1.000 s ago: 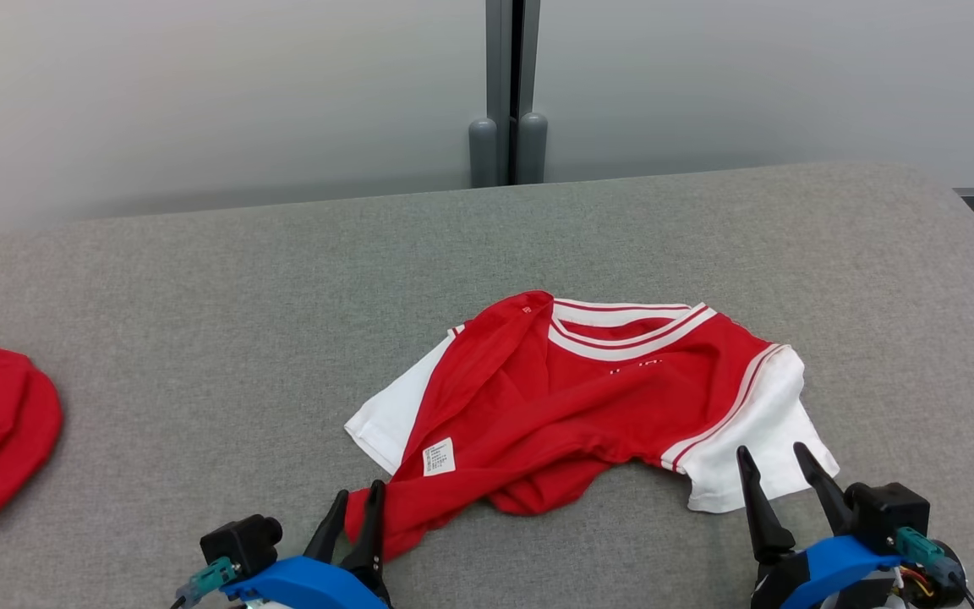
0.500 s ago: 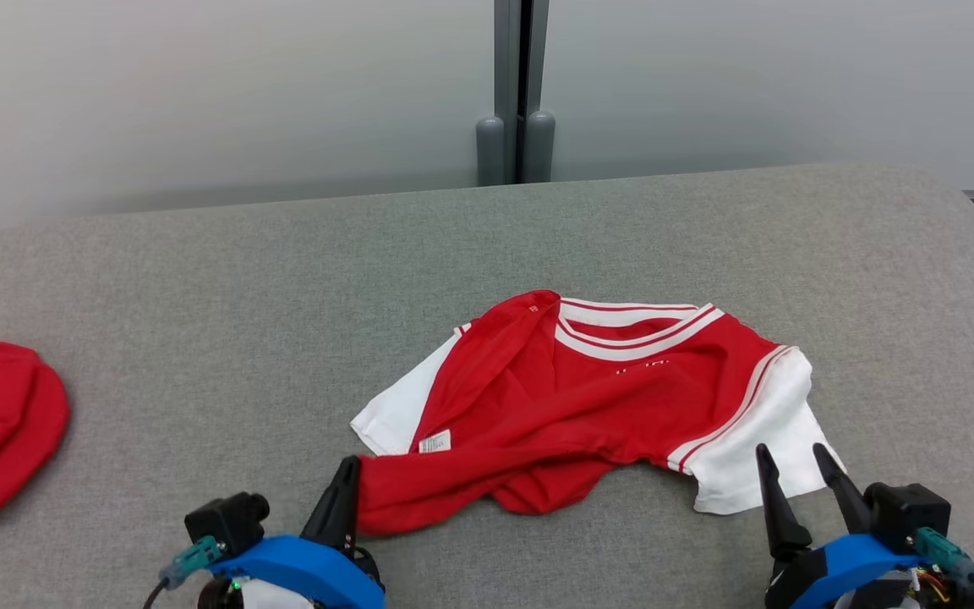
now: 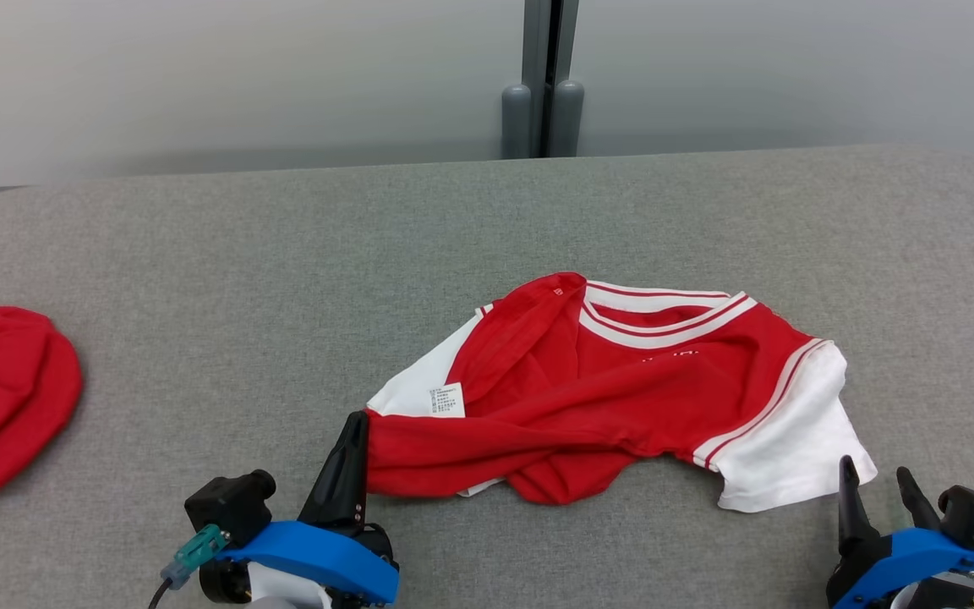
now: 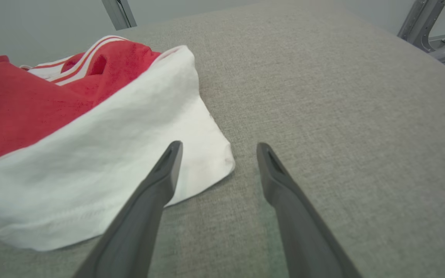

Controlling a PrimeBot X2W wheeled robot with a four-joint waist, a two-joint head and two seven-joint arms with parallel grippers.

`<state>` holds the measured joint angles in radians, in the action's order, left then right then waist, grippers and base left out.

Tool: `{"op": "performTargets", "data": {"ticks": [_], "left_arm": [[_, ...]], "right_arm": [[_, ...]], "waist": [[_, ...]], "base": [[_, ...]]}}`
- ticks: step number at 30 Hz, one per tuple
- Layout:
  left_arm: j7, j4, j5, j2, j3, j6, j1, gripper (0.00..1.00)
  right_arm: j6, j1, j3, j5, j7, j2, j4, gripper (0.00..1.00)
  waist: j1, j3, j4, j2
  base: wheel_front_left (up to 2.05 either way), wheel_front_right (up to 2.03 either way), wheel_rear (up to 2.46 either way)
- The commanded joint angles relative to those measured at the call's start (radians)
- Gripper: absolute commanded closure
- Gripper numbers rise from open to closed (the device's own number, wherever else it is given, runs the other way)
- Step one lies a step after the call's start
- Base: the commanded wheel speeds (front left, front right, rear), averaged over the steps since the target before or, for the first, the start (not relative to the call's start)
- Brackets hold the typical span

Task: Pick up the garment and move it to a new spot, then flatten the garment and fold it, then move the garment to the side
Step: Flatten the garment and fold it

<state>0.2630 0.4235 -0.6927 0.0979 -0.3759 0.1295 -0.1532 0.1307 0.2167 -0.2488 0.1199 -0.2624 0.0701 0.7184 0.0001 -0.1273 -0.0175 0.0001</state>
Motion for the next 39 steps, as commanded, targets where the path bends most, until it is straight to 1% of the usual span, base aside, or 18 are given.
{"op": "performTargets", "data": {"ticks": [1,7,8,9,10,12,14,18,20,24,26,32,33,37,39], "left_arm": [[0.003,-0.005,0.008,0.002,-0.004,0.001,-0.004,1.00],[0.003,-0.012,0.019,0.000,-0.017,0.001,-0.016,1.00],[0.003,-0.012,0.018,0.001,-0.019,0.001,-0.017,1.00],[0.003,-0.012,0.013,0.000,-0.019,0.001,-0.018,1.00],[0.003,-0.014,0.013,0.001,-0.019,0.001,-0.020,1.00],[0.003,-0.015,0.017,0.002,-0.018,0.001,-0.018,1.00],[0.003,-0.020,0.021,0.004,-0.013,0.001,-0.022,1.00],[0.003,-0.054,0.039,0.013,0.005,0.002,-0.038,1.00],[0.003,-0.084,0.054,0.019,0.020,0.002,-0.050,1.00],[0.003,-0.172,0.092,0.045,0.075,0.002,-0.090,1.00],[0.003,-0.207,0.104,0.060,0.094,0.001,-0.110,1.00],[0.003,-0.290,0.130,0.147,0.115,0.001,-0.218,1.00],[0.003,-0.290,0.130,0.147,0.115,0.001,-0.218,1.00],[0.003,-0.325,0.149,0.197,0.131,0.001,-0.308,1.00],[0.003,-0.334,0.159,0.210,0.140,0.001,-0.356,1.00]], "right_arm": [[0.000,0.023,-0.012,-0.008,-0.003,0.003,0.016,0.00],[0.000,0.061,-0.025,-0.045,-0.001,0.004,0.129,0.00],[0.000,0.065,-0.022,-0.046,0.000,0.003,0.150,0.33],[0.000,0.072,-0.017,-0.045,0.000,0.004,0.164,0.74],[0.000,0.078,-0.012,-0.045,0.000,0.006,0.173,1.00],[0.000,0.088,-0.007,-0.034,0.000,0.006,0.180,1.00],[0.000,0.101,-0.005,-0.014,-0.001,0.009,0.145,1.00],[0.000,0.111,0.014,0.058,-0.002,0.007,-0.006,1.00],[0.000,0.114,0.029,0.114,-0.002,0.007,-0.089,1.00],[0.000,0.151,0.062,0.221,-0.002,0.035,-0.220,1.00],[0.000,0.178,0.084,0.281,-0.002,0.050,-0.264,1.00],[0.000,0.287,0.145,0.443,-0.002,0.115,-0.382,1.00],[0.000,0.287,0.145,0.443,-0.002,0.115,-0.382,1.00],[0.000,0.367,0.173,0.504,-0.002,0.157,-0.452,1.00],[0.000,0.412,0.181,0.517,0.004,0.177,-0.474,1.00]], "waist": [[-0.0001,-0.007,0.006,-0.0001],[-0.0001,-0.019,0.016,-0.0001],[-0.0001,-0.020,0.016,-0.0001],[-0.0001,-0.021,0.017,-0.0001],[-0.0001,-0.022,0.017,-0.0001],[-0.0001,-0.021,0.015,-0.0001],[-0.0001,-0.019,0.013,-0.0001],[-0.0001,-0.004,0.001,-0.0001],[-0.0001,0.008,-0.007,-0.0001],[-0.0001,0.044,-0.026,-0.0001],[-0.0001,0.062,-0.035,-0.0001],[-0.0001,0.106,-0.057,-0.0001],[-0.0001,0.106,-0.057,-0.0001],[-0.0001,0.110,-0.060,-0.0001],[-0.0001,0.103,-0.060,-0.0001]], "base": [[0.00,0.00,0.00],[0.00,0.00,0.00],[0.00,0.00,0.00],[0.00,0.00,0.00],[0.00,0.00,0.00],[0.00,0.00,0.00],[0.00,0.00,0.00],[0.00,0.00,0.00],[0.00,0.00,0.00],[0.00,0.00,0.00],[0.00,0.00,0.00],[0.00,0.00,0.00],[0.00,0.00,0.00],[0.00,0.00,0.00],[0.00,0.00,0.00]]}}
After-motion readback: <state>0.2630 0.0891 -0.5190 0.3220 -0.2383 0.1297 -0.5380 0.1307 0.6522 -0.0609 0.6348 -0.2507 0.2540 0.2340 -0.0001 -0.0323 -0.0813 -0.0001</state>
